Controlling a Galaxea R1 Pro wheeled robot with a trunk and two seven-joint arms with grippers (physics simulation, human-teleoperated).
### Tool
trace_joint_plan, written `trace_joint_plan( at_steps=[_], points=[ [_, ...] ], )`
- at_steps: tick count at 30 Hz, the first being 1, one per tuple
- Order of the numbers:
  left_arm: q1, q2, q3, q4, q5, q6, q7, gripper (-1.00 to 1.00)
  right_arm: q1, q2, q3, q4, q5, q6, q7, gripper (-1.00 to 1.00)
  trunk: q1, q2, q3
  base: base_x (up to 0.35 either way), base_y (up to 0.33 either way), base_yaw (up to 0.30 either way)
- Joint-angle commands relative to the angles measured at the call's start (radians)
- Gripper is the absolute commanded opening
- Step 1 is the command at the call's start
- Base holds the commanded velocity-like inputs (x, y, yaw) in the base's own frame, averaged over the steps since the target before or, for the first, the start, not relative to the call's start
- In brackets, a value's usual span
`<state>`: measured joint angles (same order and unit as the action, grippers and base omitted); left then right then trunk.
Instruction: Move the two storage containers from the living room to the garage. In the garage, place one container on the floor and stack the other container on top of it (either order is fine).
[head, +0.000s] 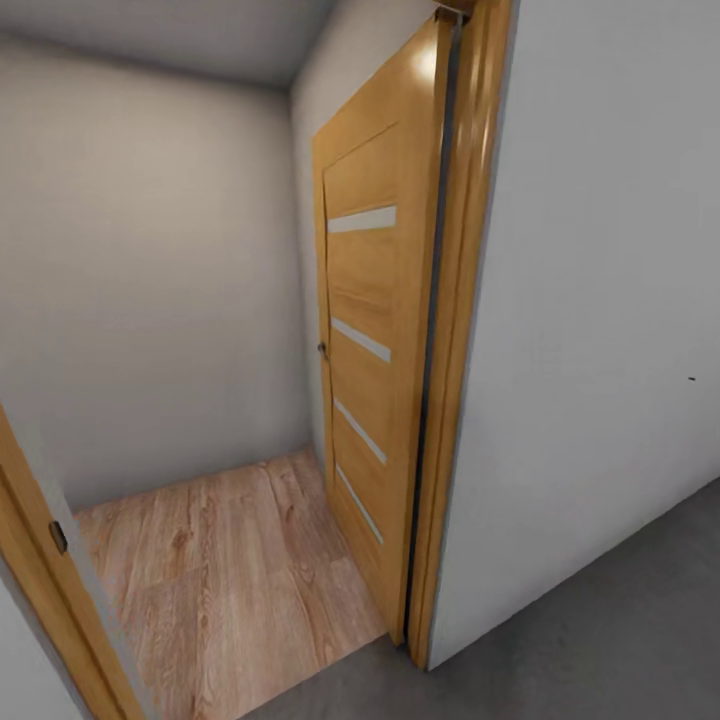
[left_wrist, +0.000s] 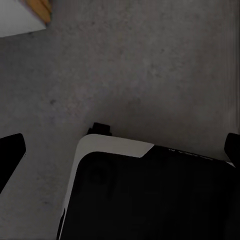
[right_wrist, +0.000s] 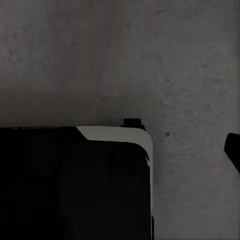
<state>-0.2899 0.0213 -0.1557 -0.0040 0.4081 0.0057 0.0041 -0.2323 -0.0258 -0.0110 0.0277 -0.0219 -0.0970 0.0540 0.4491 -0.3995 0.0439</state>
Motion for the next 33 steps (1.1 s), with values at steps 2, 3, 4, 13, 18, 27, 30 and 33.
trace_joint_plan(
  at_steps=[2, 3, 4, 13, 18, 27, 30, 33],
  points=[
    [0.000, 0.000, -0.008, 0.000, 0.009, 0.000, 0.000, 1.00, -0.001, 0.000, -0.001, 0.003, -0.003, -0.006, 0.004, 1.00, 0.001, -0.001, 0.000, 0.323, -0.083, 0.000],
    [0.000, 0.000, -0.008, 0.000, 0.009, -0.001, 0.000, 1.00, -0.001, 0.000, -0.001, 0.003, -0.003, -0.006, 0.004, 1.00, 0.001, -0.001, 0.000, 0.323, -0.084, 0.000],
    [0.000, 0.000, -0.008, 0.000, 0.009, -0.001, 0.000, 1.00, -0.001, 0.000, -0.001, 0.003, -0.003, -0.007, 0.004, 1.00, 0.001, -0.001, 0.000, 0.323, -0.084, 0.000],
    [0.000, 0.000, -0.008, 0.000, 0.009, -0.002, 0.000, 1.00, -0.001, -0.002, -0.003, 0.003, -0.005, -0.009, 0.004, 1.00, 0.001, -0.001, 0.000, 0.323, -0.084, 0.000],
    [0.000, 0.000, -0.008, 0.001, 0.009, -0.002, 0.000, 1.00, -0.001, -0.002, -0.004, 0.003, -0.007, -0.010, 0.004, 1.00, 0.001, -0.001, 0.000, 0.323, -0.084, 0.027],
    [0.000, 0.000, -0.008, 0.000, 0.010, -0.003, 0.000, 1.00, -0.001, -0.002, -0.002, 0.003, 0.001, -0.010, 0.004, 1.00, 0.001, -0.001, 0.000, 0.323, -0.084, 0.238],
    [0.000, 0.000, -0.008, 0.000, 0.011, -0.003, 0.000, 1.00, -0.001, -0.002, -0.001, 0.003, 0.002, -0.010, 0.004, 1.00, 0.001, -0.001, 0.000, 0.322, -0.084, 0.271],
    [0.000, 0.000, -0.008, 0.001, 0.012, -0.003, 0.000, 1.00, -0.001, -0.002, -0.001, 0.003, 0.002, -0.010, 0.004, 1.00, 0.001, -0.001, 0.000, 0.322, -0.084, 0.272]
  ],
)
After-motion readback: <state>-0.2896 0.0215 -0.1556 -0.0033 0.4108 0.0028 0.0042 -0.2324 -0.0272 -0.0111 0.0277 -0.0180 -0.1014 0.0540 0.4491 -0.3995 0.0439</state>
